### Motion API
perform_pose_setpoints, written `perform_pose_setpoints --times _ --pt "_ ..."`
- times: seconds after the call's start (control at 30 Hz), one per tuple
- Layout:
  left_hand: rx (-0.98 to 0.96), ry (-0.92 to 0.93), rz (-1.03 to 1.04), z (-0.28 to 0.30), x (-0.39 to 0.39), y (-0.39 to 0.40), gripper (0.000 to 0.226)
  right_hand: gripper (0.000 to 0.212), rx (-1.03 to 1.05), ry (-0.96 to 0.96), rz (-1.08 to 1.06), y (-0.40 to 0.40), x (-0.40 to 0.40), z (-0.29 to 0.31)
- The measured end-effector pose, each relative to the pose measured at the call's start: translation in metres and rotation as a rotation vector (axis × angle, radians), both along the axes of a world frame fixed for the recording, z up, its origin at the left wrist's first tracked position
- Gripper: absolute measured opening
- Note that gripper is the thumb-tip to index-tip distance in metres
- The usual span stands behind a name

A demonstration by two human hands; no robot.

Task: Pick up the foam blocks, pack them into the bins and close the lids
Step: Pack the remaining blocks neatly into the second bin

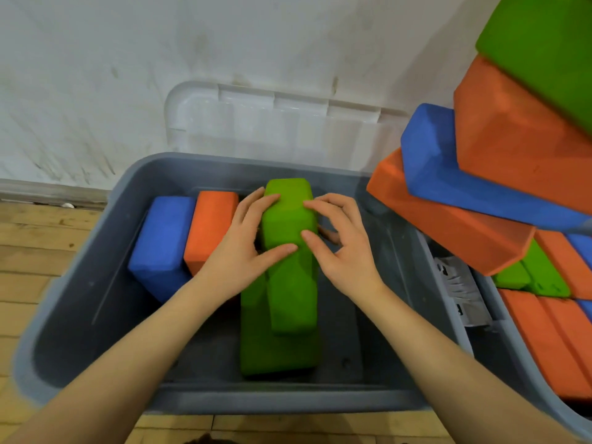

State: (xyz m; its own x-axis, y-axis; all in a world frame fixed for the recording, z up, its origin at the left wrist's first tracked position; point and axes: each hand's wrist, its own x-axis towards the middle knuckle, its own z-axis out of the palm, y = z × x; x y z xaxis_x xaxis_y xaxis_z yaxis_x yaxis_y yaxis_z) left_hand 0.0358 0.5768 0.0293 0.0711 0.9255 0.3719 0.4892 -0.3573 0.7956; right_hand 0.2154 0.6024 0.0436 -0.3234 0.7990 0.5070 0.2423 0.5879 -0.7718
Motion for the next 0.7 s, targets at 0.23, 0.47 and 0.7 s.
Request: perform_pose_setpoints --times 0.23,0.47,0.7 --pt "0.173 0.192 0.107 0.000 -0.025 0.001 0.068 0.034 -0.199 0.068 -0.117 0.025 0.005 -0.045" --pt "0.182 0.505 0.210 -0.017 -0.040 0.018 0.060 0.051 -0.371 -0.635 -0.080 0.069 0.013 -0.121" --pt "0.178 0.529 0.189 -0.020 -0.035 0.020 0.065 0.078 -0.602 -0.896 0.035 0.081 -0.001 -0.184"
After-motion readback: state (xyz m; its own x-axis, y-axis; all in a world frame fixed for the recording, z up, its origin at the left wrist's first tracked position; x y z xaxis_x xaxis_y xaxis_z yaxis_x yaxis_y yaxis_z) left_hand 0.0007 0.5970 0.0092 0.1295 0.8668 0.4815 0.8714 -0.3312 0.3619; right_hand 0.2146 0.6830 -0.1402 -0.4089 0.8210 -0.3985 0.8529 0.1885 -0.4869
